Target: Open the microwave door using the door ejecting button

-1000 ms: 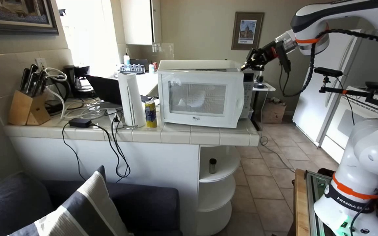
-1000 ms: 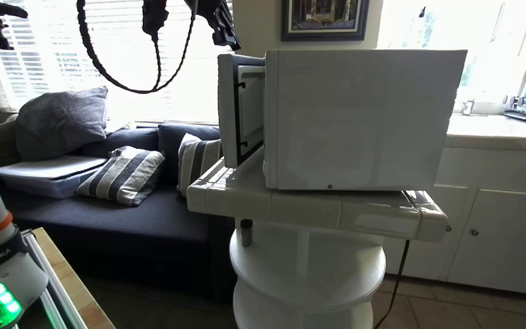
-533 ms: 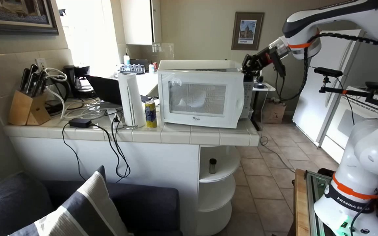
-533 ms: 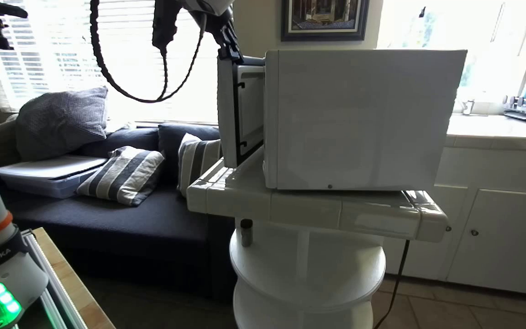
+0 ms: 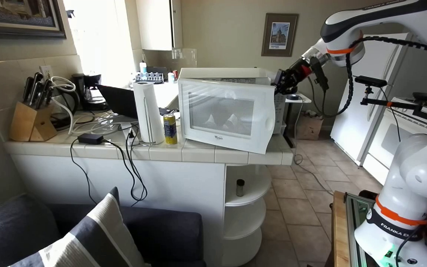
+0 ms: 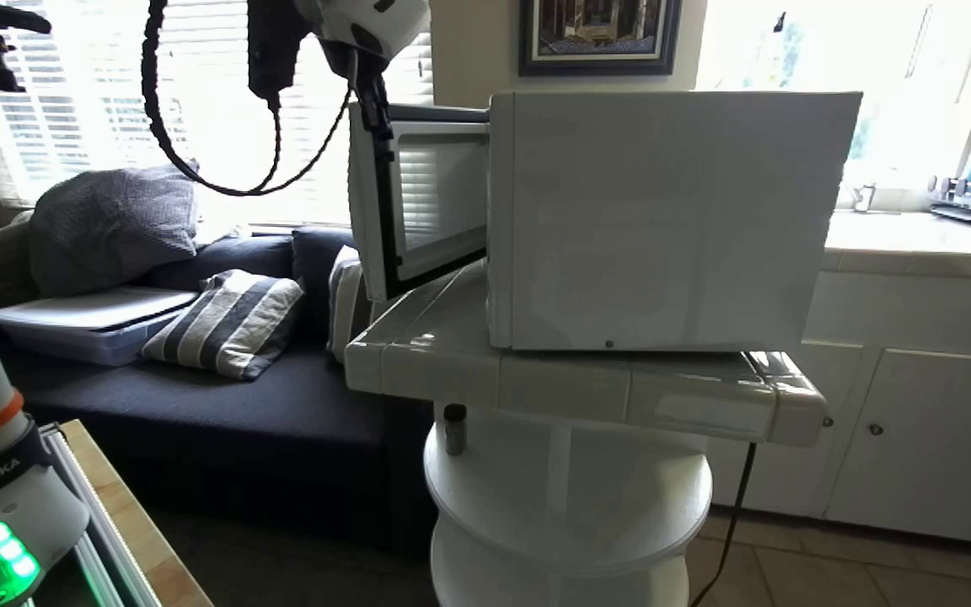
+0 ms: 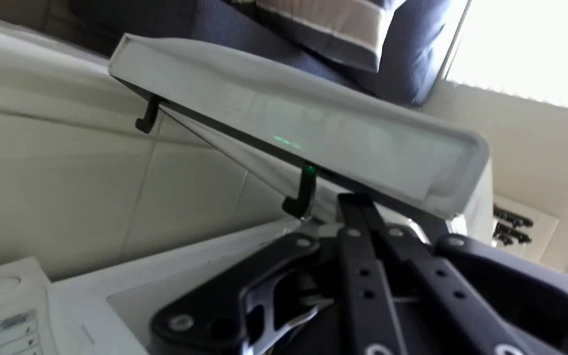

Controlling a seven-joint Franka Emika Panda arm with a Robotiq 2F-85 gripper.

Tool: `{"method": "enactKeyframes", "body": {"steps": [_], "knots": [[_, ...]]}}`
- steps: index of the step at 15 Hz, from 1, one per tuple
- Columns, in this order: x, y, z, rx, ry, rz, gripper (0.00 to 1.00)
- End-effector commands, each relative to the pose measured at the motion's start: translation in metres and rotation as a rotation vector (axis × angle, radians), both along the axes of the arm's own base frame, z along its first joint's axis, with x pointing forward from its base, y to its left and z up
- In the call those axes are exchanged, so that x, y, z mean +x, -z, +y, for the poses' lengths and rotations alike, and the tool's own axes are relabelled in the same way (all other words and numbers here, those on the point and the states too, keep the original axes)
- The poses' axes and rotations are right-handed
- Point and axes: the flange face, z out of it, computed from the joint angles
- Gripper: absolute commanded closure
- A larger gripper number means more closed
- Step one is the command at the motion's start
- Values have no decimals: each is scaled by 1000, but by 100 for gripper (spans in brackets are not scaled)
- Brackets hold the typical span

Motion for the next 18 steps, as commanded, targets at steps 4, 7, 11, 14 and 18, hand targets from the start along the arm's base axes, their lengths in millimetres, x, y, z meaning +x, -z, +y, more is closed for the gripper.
{"method": "enactKeyframes", "body": {"steps": [4,7,11,14,18], "knots": [[-29,7,36,-31,-227,3,100],[-37,3,37,-105,-202,12,100],[-40,-5,33,-310,-87,15,72],[-37,-3,41,-438,13,53,51],[-33,6,66,-615,118,129,22]]}}
